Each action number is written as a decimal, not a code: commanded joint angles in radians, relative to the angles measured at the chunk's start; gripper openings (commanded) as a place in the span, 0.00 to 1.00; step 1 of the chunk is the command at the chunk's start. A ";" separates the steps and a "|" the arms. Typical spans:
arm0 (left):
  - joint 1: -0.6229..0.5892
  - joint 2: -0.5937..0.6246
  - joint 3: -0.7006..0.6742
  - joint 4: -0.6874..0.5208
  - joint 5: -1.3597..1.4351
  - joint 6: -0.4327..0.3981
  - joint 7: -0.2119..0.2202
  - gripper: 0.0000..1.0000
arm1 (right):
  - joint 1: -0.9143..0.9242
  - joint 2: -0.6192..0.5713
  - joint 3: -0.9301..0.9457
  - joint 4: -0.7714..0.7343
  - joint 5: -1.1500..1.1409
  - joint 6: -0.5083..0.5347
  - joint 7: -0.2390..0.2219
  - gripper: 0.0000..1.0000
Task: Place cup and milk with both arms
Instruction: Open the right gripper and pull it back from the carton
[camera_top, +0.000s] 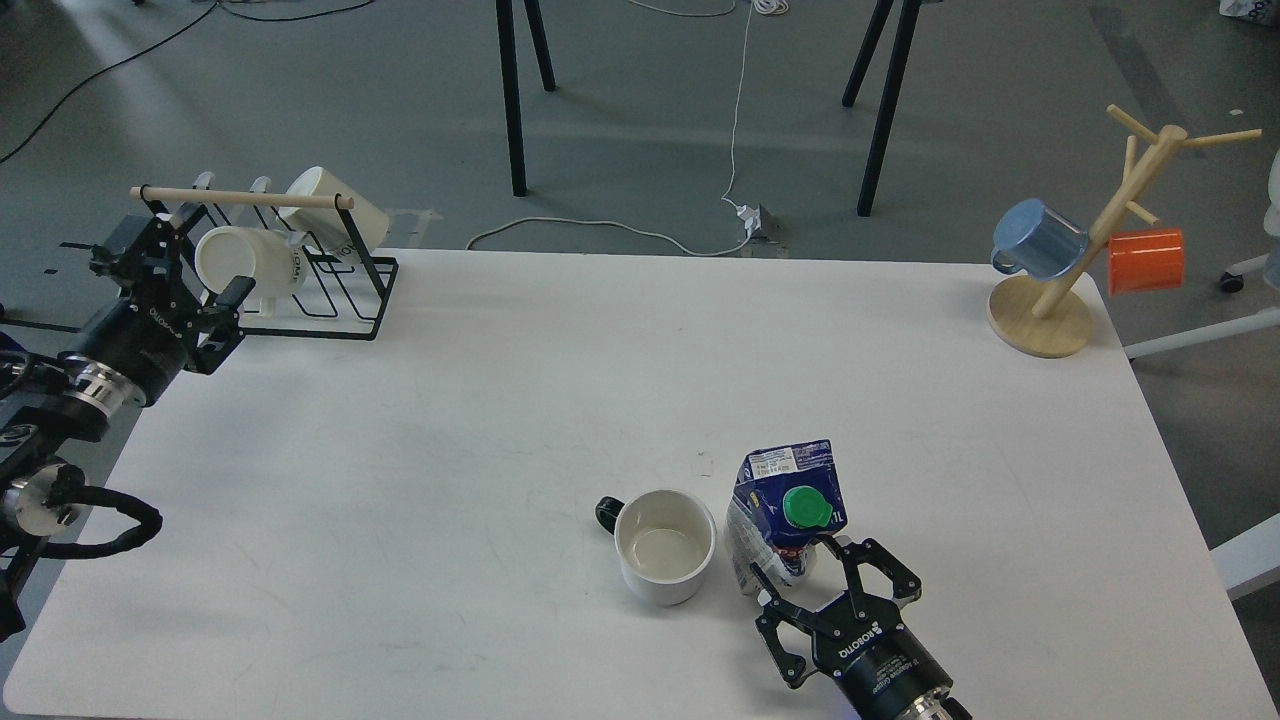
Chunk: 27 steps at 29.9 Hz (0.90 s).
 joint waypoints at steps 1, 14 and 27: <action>-0.001 0.000 0.000 0.000 0.000 0.000 0.000 0.98 | -0.013 -0.035 0.008 0.016 0.006 0.000 0.000 0.95; -0.001 -0.009 0.000 0.000 -0.002 0.000 0.000 0.98 | -0.181 -0.257 0.141 0.035 0.015 0.000 0.000 0.96; 0.014 -0.009 0.000 -0.006 -0.002 0.000 0.000 0.98 | 0.123 -0.548 0.350 -0.008 0.088 0.000 0.000 0.96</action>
